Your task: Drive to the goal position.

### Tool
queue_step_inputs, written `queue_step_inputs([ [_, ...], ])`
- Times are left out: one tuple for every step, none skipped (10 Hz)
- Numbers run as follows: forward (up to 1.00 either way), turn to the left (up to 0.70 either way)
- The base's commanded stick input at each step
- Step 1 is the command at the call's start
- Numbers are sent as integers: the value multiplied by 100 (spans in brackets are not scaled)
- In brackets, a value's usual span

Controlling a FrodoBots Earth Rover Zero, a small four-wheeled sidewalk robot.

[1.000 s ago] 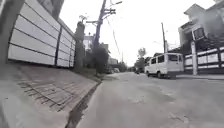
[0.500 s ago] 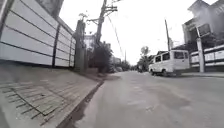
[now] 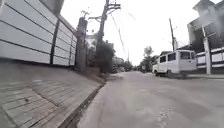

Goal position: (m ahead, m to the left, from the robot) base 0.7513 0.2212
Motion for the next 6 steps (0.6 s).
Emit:
queue_step_inputs([
  [70, -13],
  [70, -28],
  [70, -34],
  [70, -34],
  [70, -27],
  [70, -11],
])
